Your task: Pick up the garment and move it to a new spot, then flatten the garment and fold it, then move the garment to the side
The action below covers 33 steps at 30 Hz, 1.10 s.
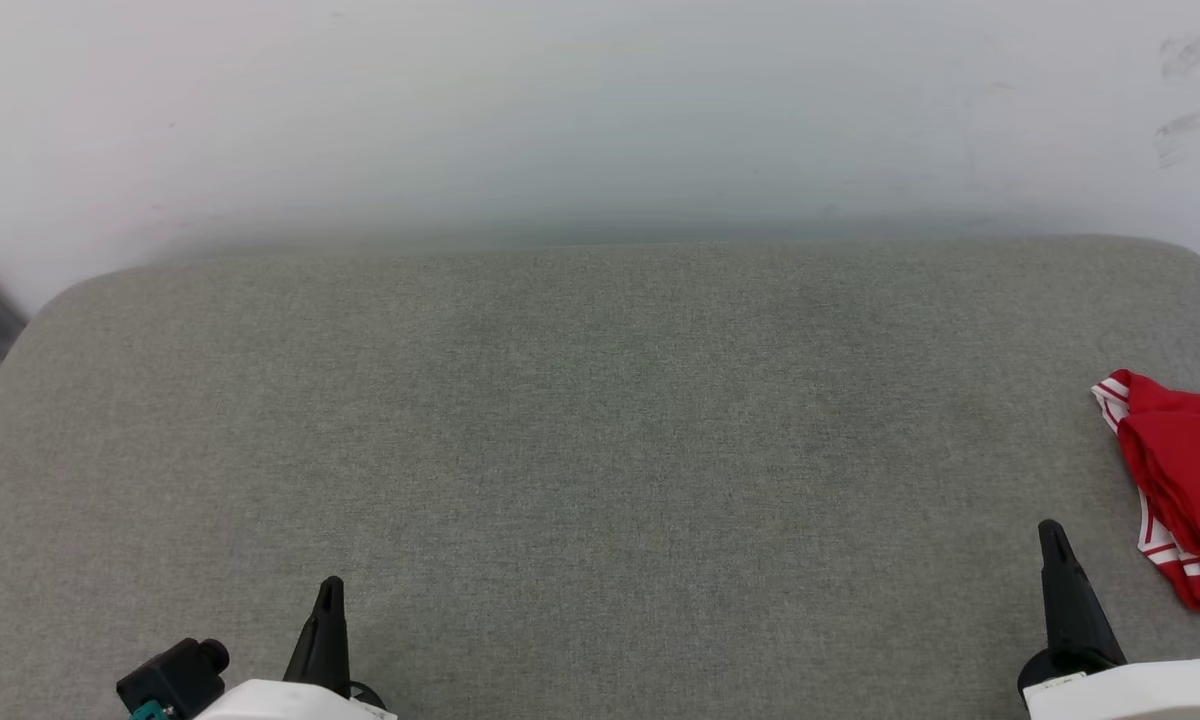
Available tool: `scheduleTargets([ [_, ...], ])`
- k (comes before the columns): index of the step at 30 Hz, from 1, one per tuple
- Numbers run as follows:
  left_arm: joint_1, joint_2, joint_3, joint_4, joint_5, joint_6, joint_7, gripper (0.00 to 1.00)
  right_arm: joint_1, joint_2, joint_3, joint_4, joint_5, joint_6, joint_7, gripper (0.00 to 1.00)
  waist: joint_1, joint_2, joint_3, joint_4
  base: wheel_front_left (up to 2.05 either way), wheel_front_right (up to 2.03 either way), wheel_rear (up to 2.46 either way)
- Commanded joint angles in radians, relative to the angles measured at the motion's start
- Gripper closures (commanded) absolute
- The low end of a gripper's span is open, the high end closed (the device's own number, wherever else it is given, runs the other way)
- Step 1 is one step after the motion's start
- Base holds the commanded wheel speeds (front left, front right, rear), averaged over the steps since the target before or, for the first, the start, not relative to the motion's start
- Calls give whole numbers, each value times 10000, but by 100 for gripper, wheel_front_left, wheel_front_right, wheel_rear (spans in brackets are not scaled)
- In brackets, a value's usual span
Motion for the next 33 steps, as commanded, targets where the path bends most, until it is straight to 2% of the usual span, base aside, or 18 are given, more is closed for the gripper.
scheduleTargets([
  [1,-283,83,84,-54,-431,-94,89,100,-277,-104,-5,-39,419,-1,71,100,0,0,2,-3,0,0,0],
  [19,-749,87,346,245,-2930,-479,625,100,-747,-134,-22,327,2721,-1,619,100,0,0,20,-39,0,0,0],
  [33,-1071,68,535,445,-4451,-726,984,100,-1019,-137,-56,563,4131,-2,982,100,0,0,34,-64,0,0,0],
])
